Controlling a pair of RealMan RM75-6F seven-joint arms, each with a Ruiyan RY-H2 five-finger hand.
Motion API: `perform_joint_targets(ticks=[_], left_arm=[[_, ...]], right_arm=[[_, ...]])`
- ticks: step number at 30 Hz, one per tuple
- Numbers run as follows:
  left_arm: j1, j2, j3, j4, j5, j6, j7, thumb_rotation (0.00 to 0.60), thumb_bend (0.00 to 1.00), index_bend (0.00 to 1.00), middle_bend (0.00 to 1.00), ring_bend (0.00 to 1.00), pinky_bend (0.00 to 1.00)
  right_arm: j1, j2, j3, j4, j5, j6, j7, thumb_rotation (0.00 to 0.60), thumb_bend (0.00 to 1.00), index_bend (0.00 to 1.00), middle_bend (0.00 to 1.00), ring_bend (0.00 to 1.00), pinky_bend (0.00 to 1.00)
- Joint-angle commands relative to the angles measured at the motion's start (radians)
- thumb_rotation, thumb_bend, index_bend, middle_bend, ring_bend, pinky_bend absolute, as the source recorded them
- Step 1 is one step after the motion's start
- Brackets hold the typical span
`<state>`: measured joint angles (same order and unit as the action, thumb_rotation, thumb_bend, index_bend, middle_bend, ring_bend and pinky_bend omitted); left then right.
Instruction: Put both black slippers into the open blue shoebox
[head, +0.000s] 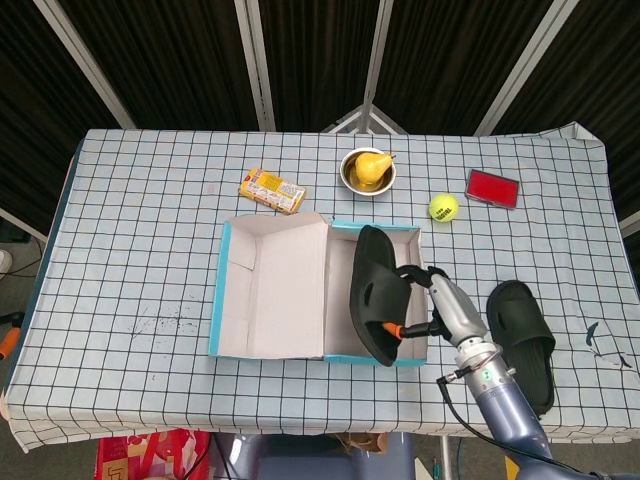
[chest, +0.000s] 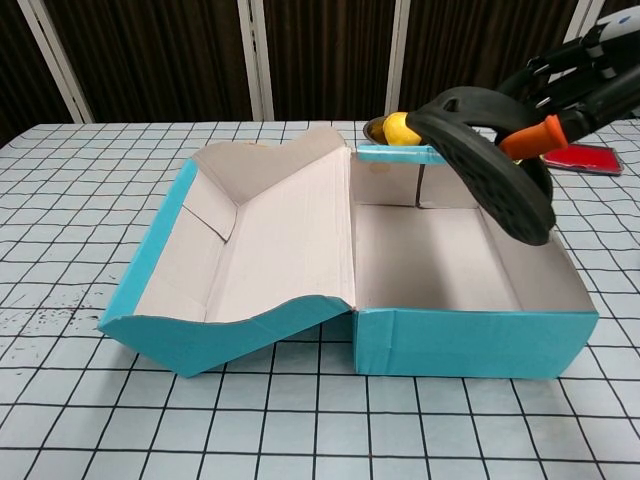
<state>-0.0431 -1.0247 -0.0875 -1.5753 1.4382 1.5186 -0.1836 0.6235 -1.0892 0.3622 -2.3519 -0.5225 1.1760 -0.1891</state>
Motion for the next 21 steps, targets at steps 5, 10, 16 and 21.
perform_joint_targets(ticks=[5, 10, 16, 21], left_arm=[[-0.001, -0.001, 0.000, 0.002, -0.001, -0.002, 0.000, 0.600, 0.38, 0.01, 0.00, 0.00, 0.07], [-0.003, -0.002, -0.001, 0.003, -0.003, -0.005, 0.002, 0.600, 0.38, 0.01, 0.00, 0.00, 0.07], [-0.004, -0.002, -0.003, 0.006, -0.008, -0.009, -0.001, 0.600, 0.38, 0.01, 0.00, 0.00, 0.07], [-0.006, -0.003, -0.003, 0.008, -0.009, -0.015, -0.002, 0.600, 0.38, 0.01, 0.00, 0.00, 0.07]], right_arm=[[0.047, -0.072, -0.003, 0.060, 0.053, 0.025, -0.001, 0.600, 0.36, 0.47, 0.52, 0.20, 0.00], [0.071, -0.112, -0.003, 0.092, 0.069, 0.025, 0.001, 0.600, 0.36, 0.47, 0.52, 0.20, 0.00], [0.102, -0.160, 0.004, 0.133, 0.095, 0.028, -0.001, 0.600, 0.36, 0.47, 0.52, 0.20, 0.00], [0.120, -0.190, 0.007, 0.152, 0.114, 0.026, 0.000, 0.600, 0.36, 0.47, 0.52, 0.20, 0.00]])
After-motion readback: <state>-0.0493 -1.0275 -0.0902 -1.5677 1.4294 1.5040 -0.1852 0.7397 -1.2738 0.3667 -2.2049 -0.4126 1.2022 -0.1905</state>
